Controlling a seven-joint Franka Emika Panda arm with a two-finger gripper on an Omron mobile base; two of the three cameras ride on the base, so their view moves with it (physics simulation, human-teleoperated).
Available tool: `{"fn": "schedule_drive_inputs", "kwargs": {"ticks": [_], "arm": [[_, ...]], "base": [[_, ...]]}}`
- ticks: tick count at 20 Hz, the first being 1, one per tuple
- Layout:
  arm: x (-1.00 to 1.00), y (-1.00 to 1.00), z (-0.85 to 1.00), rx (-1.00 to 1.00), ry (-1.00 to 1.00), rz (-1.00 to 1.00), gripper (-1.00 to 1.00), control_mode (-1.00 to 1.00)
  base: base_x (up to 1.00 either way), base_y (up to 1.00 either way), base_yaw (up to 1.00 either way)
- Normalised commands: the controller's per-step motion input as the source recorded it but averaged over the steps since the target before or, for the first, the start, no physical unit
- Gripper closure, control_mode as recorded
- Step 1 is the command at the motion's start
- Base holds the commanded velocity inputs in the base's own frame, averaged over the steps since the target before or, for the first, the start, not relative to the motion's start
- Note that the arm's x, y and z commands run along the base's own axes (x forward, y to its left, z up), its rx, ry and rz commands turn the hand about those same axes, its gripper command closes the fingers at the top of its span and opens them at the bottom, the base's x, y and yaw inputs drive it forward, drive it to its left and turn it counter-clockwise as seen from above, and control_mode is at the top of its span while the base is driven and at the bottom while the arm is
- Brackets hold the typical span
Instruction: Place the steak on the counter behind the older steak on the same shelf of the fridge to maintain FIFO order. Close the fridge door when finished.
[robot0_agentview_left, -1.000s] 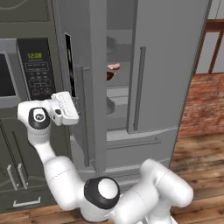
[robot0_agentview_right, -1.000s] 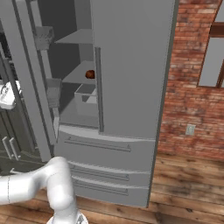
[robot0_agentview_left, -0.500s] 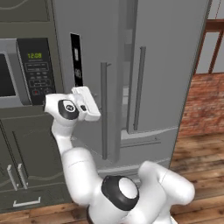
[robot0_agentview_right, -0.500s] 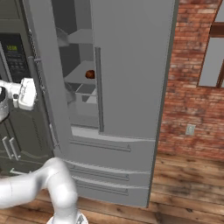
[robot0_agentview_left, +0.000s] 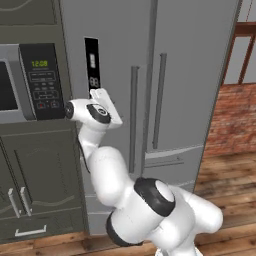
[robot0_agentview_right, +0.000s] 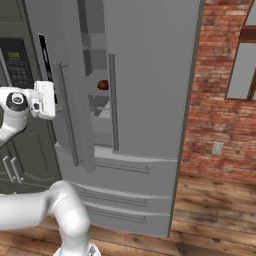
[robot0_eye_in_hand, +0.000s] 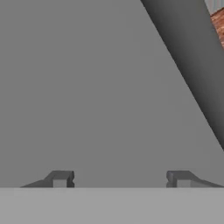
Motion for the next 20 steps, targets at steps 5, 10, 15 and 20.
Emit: {"fn": "schedule_drive_inputs", "kwargs": {"ticks": [5, 10, 15, 20], "arm": [[0.56, 0.00, 0.08, 0.11, -0.13, 0.12, -1.00, -1.00], [0.49, -0.01, 0.02, 0.11, -0.15, 0.10, -1.00, -1.00], [0.60, -0.13, 0.01, 0.11, -0.17, 0.07, -1.00, -1.00], [0.52, -0.16, 0.00, 0.09, -0.15, 0.04, -1.00, -1.00]], "base": [[0.00, 0.00, 0.00], [0.00, 0.00, 0.00], [0.00, 0.00, 0.00], [0.00, 0.00, 0.00]]}}
